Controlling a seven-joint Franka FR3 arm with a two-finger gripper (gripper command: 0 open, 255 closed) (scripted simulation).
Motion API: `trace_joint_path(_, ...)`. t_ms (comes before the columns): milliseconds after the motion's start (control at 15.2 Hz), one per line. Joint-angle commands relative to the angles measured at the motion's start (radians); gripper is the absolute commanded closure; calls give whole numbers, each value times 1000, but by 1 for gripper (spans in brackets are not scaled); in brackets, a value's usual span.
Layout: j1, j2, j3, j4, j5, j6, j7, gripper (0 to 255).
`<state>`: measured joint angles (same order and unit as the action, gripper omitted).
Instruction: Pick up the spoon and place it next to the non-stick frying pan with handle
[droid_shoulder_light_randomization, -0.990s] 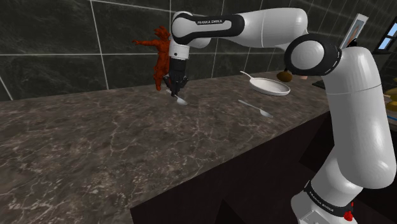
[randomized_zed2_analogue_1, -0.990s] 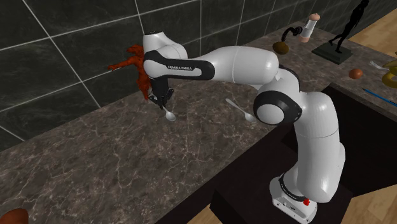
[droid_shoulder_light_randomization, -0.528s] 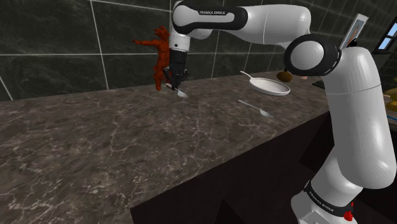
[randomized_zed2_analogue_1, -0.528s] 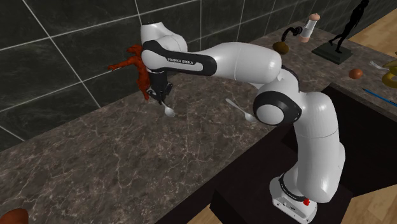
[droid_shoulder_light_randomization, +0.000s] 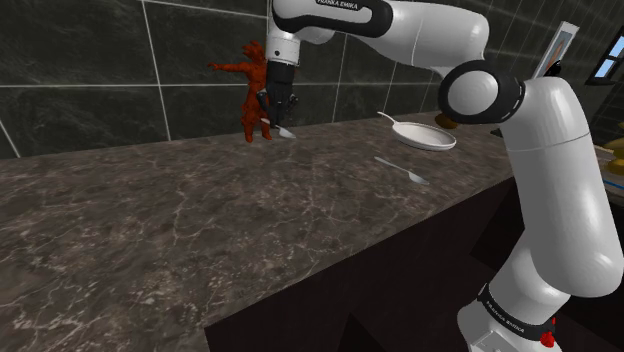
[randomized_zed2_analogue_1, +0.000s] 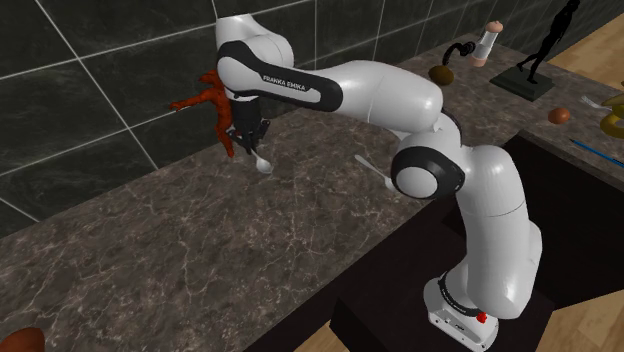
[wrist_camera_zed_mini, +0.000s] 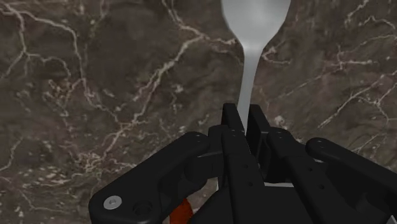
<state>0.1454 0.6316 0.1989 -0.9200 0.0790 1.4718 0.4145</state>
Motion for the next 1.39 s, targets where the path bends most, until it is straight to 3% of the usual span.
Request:
trace_joint_path(0, 4, 20, 0, 63, -3, -43, 5, 255)
trace_joint_path(330, 25, 106, -1, 276, -13, -168, 22, 255)
trace_joint_path(396, -8, -5, 2, 85, 0, -92, 1, 255)
trace_joint_path(462, -33, -79, 3, -36, 10, -47, -17, 255)
trace_joint_path(660, -90, -240, -3, -284, 37, 32, -73, 255)
trace_joint_path(924, -150, -402, -21, -512, 64, 88, -151, 255)
trace_joint_path(1320, -219, -597, -68, -759, 88, 123, -272, 255)
